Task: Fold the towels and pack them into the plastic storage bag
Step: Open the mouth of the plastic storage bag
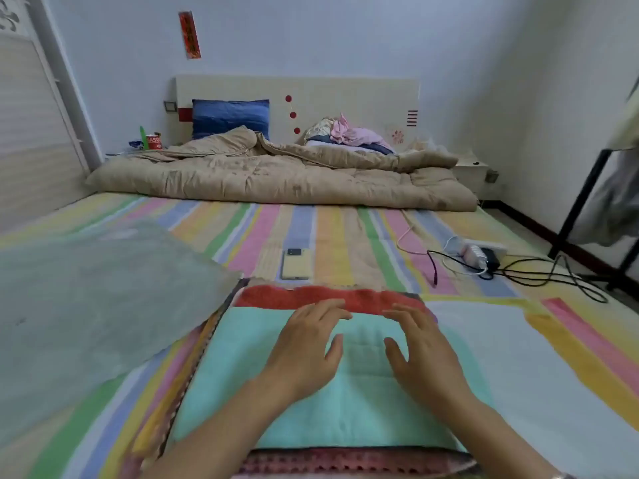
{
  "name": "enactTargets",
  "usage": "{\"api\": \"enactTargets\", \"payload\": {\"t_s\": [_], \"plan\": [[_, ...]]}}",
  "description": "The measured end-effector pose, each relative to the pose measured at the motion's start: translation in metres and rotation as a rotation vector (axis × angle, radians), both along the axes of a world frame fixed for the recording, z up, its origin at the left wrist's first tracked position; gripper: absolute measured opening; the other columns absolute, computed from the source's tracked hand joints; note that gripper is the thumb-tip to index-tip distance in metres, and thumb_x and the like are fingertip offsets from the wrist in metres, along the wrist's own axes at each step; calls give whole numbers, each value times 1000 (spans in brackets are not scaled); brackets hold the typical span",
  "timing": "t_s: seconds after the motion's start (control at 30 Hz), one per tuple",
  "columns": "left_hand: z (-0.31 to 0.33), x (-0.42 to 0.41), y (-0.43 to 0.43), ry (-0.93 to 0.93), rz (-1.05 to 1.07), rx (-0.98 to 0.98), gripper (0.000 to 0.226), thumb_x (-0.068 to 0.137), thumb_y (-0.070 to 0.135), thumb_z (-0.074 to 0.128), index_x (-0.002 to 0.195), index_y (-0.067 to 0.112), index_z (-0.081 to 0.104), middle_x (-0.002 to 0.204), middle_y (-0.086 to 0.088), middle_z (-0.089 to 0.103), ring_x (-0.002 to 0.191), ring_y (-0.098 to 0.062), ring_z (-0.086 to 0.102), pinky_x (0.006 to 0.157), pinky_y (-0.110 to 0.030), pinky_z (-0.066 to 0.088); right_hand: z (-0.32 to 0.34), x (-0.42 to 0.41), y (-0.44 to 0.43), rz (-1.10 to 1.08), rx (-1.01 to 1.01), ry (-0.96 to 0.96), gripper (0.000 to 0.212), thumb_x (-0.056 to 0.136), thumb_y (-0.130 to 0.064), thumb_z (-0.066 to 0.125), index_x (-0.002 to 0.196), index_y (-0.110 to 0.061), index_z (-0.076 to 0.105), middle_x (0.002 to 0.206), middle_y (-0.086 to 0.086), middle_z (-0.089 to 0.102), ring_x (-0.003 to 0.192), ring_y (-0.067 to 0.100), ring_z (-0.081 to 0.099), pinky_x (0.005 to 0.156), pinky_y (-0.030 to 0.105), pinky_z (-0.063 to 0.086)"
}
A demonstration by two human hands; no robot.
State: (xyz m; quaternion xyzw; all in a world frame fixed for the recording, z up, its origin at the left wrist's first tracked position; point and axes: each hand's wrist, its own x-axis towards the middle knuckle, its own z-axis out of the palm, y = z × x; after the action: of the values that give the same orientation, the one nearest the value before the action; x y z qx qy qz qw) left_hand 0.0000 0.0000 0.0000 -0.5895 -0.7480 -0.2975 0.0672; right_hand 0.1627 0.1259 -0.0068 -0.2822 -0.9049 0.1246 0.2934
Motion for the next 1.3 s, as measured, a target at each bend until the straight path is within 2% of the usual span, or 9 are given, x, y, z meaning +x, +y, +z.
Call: {"api": "enactTargets", "payload": {"t_s": [0.17, 0.27, 0.37, 0.47, 0.67, 0.8, 0.97, 1.13, 1.3], "plan": [[-34, 10, 0, -2, -10, -243, 54, 96, 44, 22, 146, 31, 35, 159, 11, 21, 145, -4, 17, 120, -24, 0, -23, 12, -14, -68, -91, -73, 35, 90, -24, 60, 126, -22, 60, 139, -4, 51, 129, 19, 45, 105, 34, 38], [-44, 13, -2, 34, -23, -228, 69, 89, 49, 3, 149, 30, 31, 160, 11, 19, 146, -2, 11, 121, -26, -2, -25, 8, -16, -60, -88, -189, 33, 94, -31, 52, 126, -25, 58, 137, -8, 52, 128, 17, 44, 103, 31, 37], [-42, 14, -7, -104, -41, -115, 57, 90, 43, 21, 133, 29, 56, 147, 10, 45, 138, -4, 34, 119, -34, 20, -16, -4, -18, -107, -48, -286, 30, 92, -30, 50, 120, -23, 59, 127, -7, 57, 119, 19, 49, 94, 33, 41], [-33, 5, -28, -195, 52, 168, 33, 87, 24, 42, 102, 27, 71, 111, 13, 68, 106, -3, 60, 96, -28, 47, -6, -38, -33, -91, 15, -196, 27, 81, -18, 61, 107, -19, 66, 112, -1, 64, 108, 26, 55, 86, 38, 44], [-36, -85, -116, -115, 437, 248, 26, 84, 10, 51, 100, 23, 66, 100, 9, 64, 93, -14, 62, 80, -30, 49, -4, -151, -106, 317, 23, -52, 27, 79, -14, 57, 104, -17, 69, 106, 1, 67, 104, 27, 56, 84, 37, 48], [-55, -155, -180, 58, 687, -96, 32, 75, 14, 73, 106, 18, 66, 105, 0, 67, 93, -28, 62, 77, -40, 49, -18, -226, -148, 514, 99, -121, 29, 71, -8, 59, 97, -15, 72, 103, 4, 69, 101, 31, 61, 82, 40, 51], [-72, -195, -224, 183, 705, -221, 31, 63, 22, 86, 90, 24, 71, 84, 6, 69, 79, -25, 64, 66, -34, 47, -31, -292, -169, 634, 203, -348, 37, 89, -8, 56, 125, -17, 62, 136, 2, 56, 129, 25, 45, 101, 38, 38], [-82, -208, -246, 114, 677, -118, 16, 68, 25, 86, 76, 25, 72, 74, 8, 70, 70, -21, 66, 57, -32, 49, -36, -326, -168, 705, 261, -514, 23, 94, -27, 53, 113, -24, 66, 113, -2, 65, 105, 24, 60, 81, 36, 48], [-86, -215, -264, 57, 709, -50, 7, 75, 29, 80, 75, 28, 73, 72, 11, 70, 71, -17, 66, 60, -30, 49, -41, -335, -174, 790, 341, -503, 23, 96, -32, 50, 102, -22, 70, 103, -1, 68, 94, 25, 64, 71, 34, 44]]}}
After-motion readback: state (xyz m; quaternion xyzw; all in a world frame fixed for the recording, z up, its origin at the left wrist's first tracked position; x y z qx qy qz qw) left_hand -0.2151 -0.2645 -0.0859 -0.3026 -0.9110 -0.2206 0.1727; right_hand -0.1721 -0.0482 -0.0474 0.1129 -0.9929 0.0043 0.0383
